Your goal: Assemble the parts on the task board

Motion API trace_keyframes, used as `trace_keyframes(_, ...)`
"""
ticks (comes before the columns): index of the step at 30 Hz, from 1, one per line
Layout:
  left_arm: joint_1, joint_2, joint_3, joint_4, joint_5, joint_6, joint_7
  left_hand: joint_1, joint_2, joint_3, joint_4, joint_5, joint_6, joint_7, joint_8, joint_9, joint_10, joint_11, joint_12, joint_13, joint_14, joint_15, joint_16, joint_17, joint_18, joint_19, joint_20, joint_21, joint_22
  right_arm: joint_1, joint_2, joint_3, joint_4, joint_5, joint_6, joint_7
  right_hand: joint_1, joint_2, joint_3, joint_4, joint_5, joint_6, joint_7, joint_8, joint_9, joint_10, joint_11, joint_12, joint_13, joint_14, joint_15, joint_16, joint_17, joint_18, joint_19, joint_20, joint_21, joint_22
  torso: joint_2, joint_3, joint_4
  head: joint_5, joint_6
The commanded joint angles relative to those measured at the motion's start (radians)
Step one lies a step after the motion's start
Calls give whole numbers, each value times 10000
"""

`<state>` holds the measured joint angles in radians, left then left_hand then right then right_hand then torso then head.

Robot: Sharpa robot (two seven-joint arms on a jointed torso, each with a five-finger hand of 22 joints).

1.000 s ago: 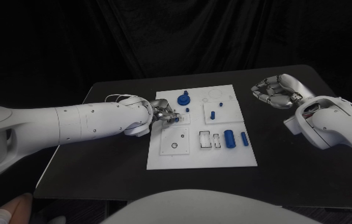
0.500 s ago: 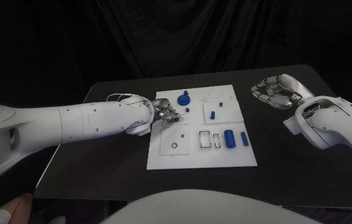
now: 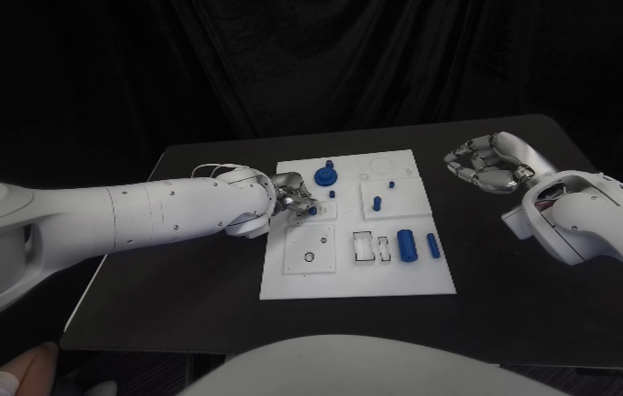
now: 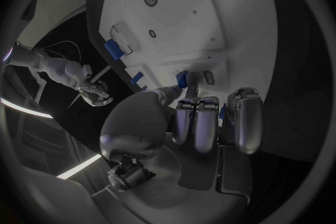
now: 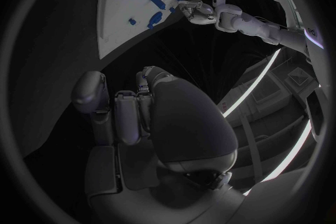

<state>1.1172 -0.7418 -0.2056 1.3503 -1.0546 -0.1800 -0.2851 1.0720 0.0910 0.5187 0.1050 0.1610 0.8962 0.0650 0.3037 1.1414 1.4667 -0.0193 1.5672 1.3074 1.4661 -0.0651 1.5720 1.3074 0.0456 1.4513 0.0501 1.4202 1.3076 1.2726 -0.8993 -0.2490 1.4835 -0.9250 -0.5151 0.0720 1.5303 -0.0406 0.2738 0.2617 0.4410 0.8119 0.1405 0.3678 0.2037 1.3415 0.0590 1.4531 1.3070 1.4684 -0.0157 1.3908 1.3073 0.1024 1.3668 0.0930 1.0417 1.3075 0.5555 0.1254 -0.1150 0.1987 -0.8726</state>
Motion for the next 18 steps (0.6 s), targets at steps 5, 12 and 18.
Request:
trace_keyframes(5,-51,30,-55,-97,34,161,-213,-159,3,581,-413,-41,-73,-29,36,48,1041,99,36,2634,1047,56,-12,2633,52,-71,28,-76,1438,-26,-2,8,19,-47,75,-150,83,43,46,-11,60,-53,3,37,-15,-77,1,-58,-14,172,46,-30,879,48,-52,17,-68,1210,-2,-1,3,15,0)
trace_keyframes(12,-51,47,-55,-109,34,233,-224,-172,-12,698,-490,-39,-75,-23,48,66,1041,101,36,2634,1047,59,-12,2633,53,-72,31,-83,1441,-26,-5,8,22,-47,82,-156,83,43,46,-11,60,-53,3,37,-15,-77,1,-58,-14,172,46,-30,879,48,-52,17,-68,1210,-3,-1,4,25,0)
trace_keyframes(18,-52,56,-55,-107,34,238,-199,-332,-111,702,-469,-98,-64,-5,67,90,1041,121,36,2634,1047,71,-12,2633,55,-80,40,-101,1440,-26,-7,8,21,-47,85,-158,94,53,67,-22,75,-63,7,47,-17,-83,3,-60,-19,168,46,-36,872,49,-54,17,-74,1208,-5,0,7,26,0)
